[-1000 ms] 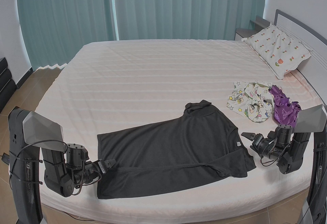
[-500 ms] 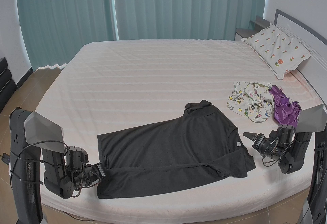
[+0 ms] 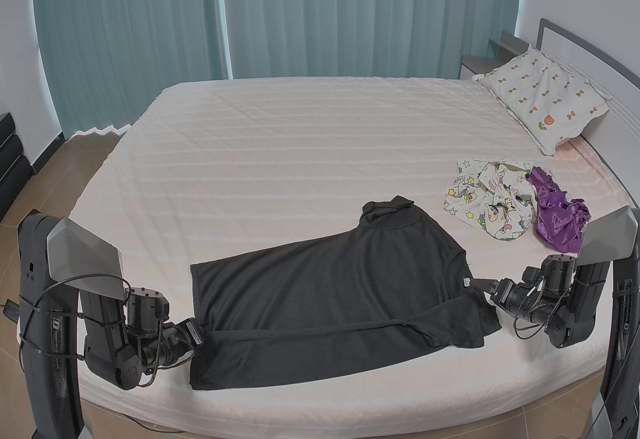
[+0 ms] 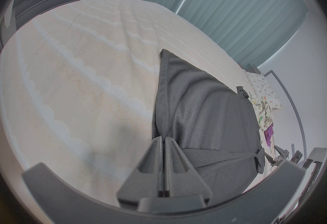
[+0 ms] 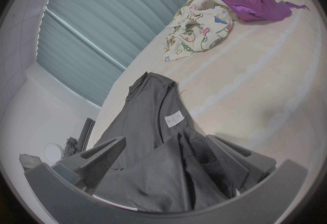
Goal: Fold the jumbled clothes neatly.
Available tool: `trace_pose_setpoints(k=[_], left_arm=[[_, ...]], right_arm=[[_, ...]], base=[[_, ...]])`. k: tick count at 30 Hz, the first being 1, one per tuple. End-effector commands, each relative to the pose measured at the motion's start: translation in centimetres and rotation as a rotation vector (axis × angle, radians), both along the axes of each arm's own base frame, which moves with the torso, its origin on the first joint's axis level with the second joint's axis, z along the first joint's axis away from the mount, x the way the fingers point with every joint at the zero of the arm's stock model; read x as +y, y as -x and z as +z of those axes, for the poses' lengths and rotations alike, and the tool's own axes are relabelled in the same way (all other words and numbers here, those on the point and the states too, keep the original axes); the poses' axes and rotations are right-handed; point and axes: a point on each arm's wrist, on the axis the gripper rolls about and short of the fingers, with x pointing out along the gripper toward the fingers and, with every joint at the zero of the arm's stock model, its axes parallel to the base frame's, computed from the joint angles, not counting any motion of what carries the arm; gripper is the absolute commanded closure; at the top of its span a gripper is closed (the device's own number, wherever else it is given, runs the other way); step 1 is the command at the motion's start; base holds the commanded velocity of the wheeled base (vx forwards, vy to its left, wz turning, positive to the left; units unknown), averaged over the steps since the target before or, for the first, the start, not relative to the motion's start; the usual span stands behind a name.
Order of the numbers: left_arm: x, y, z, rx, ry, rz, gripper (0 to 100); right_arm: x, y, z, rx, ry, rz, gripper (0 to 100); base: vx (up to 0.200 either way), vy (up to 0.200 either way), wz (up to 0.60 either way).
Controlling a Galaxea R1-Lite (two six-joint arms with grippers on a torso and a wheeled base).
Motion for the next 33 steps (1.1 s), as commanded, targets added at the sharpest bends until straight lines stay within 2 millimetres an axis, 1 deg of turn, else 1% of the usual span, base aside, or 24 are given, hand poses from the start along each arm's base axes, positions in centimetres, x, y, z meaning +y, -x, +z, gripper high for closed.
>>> trace_pose_setpoints(k=[1,3,4,7,13,21,22,33], left_arm=[[0.0,0.0,0.0,-0.001,0.008,0.007,100],[0.0,0.0,0.0,-0.001,0.009,0.008,100],[0.0,0.0,0.0,0.0,0.012,0.011,100],[0.0,-0.1,0.1,-0.001,0.013,0.012,100],[0.0,0.0,0.1,0.0,0.013,0.012,100],[0.0,-0.1,0.1,-0.001,0.015,0.013,100],[0.0,-0.1,0.1,-0.001,0.016,0.014,100],[0.0,-0.1,0.0,0.001,0.022,0.021,100]], right_arm=[[0.2,0.2,-1.3,0.026,0.016,0.028,0],[0.2,0.2,-1.6,0.029,0.024,0.037,0],[0.3,0.2,-2.2,0.029,0.041,0.058,0],[0.3,0.2,-2.5,0.01,0.042,0.085,0],[0.3,-0.1,-2.7,-0.047,0.035,0.105,0],[0.4,0.0,-2.9,-0.04,0.03,0.12,0],[0.4,0.0,-3.0,-0.04,0.032,0.121,100],[0.0,-0.2,-2.6,-0.051,0.025,0.104,100]], base=[[0.0,0.0,0.0],[0.0,0.0,0.0],[0.0,0.0,0.0],[0.0,0.0,0.0],[0.0,0.0,0.0],[0.0,0.0,0.0],[0.0,0.0,0.0],[0.0,0.0,0.0]])
